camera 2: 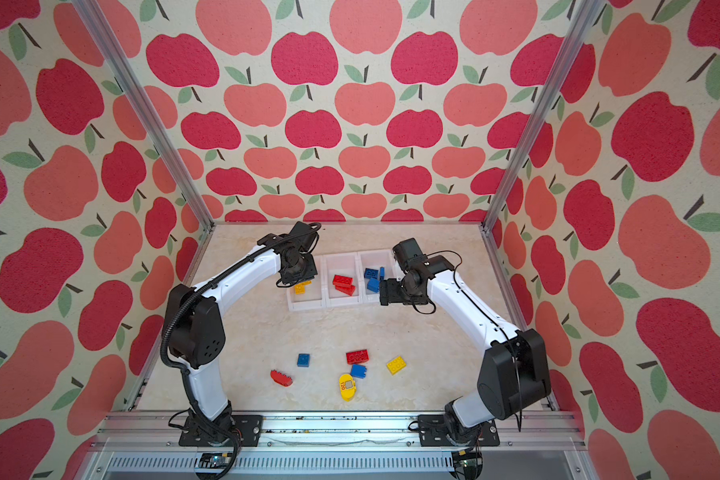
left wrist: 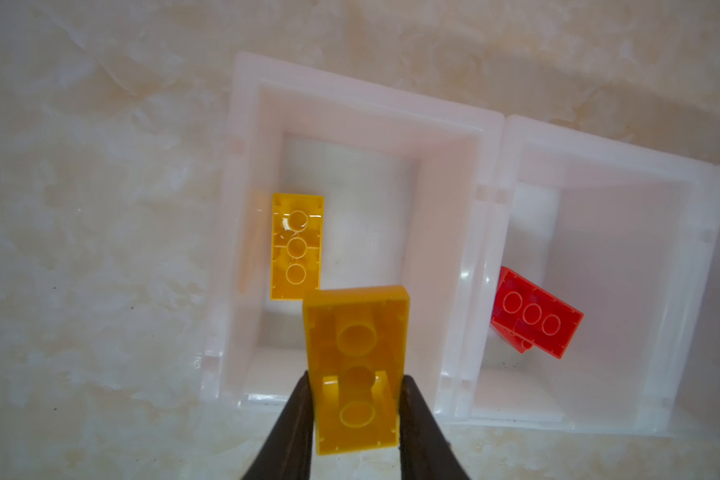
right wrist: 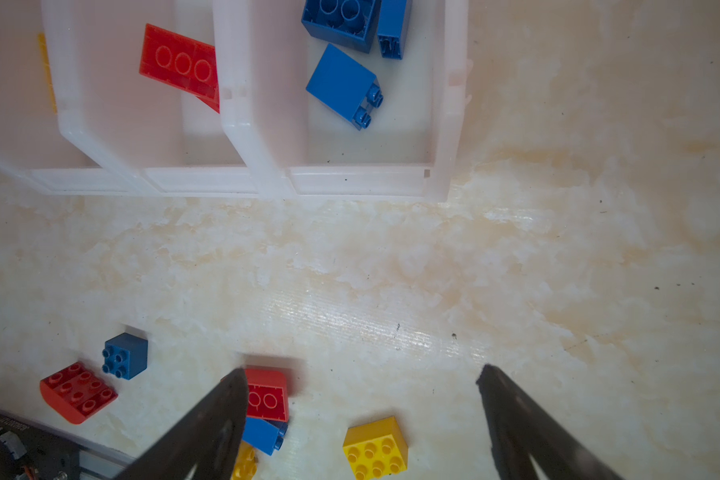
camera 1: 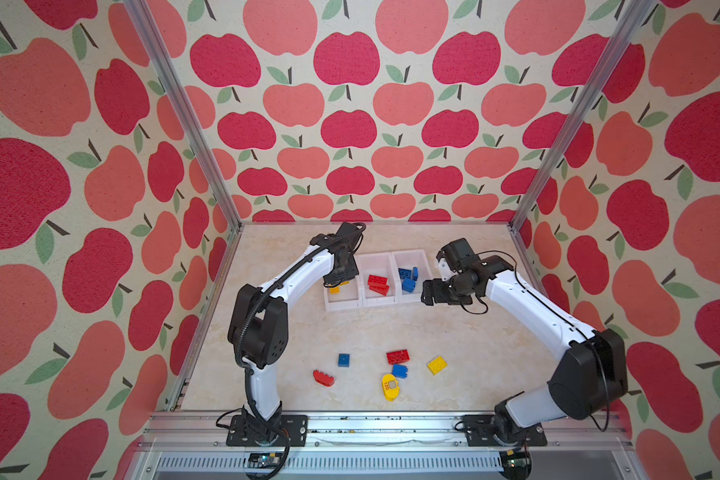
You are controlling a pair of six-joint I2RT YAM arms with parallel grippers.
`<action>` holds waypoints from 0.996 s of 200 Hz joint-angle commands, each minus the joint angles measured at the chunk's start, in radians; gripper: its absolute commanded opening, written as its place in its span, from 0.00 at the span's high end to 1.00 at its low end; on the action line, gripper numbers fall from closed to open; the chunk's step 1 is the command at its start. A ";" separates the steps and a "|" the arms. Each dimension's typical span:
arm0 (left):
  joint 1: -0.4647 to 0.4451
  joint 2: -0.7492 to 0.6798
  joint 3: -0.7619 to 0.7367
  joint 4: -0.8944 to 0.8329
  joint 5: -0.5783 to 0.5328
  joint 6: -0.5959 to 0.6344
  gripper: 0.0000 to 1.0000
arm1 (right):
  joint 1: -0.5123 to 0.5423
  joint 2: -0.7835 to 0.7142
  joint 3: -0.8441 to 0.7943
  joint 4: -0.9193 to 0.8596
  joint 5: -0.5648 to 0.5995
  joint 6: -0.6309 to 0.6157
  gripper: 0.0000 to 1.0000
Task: Sort the legos into containers by color
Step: 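Lift the yellow brick with the left gripper and carry it over the yellow-brick bin, then drop the yellow brick in its bin while the right gripper reaches for another brick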
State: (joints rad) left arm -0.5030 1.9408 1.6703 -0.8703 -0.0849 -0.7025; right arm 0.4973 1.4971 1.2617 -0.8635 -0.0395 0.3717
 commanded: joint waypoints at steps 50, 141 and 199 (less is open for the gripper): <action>-0.005 0.109 0.082 -0.006 0.054 0.109 0.63 | -0.018 -0.032 -0.025 -0.015 -0.002 0.022 0.10; -0.009 0.089 0.068 0.014 0.045 0.105 0.35 | -0.024 -0.018 -0.019 -0.016 -0.016 0.019 0.10; -0.024 0.040 0.046 0.025 0.025 0.089 0.32 | -0.024 -0.039 -0.041 -0.016 -0.017 0.026 0.10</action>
State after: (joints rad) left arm -0.5110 2.0361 1.7214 -0.8623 -0.0441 -0.6044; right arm 0.4812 1.4887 1.2446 -0.8639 -0.0444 0.3748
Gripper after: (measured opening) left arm 0.676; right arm 0.899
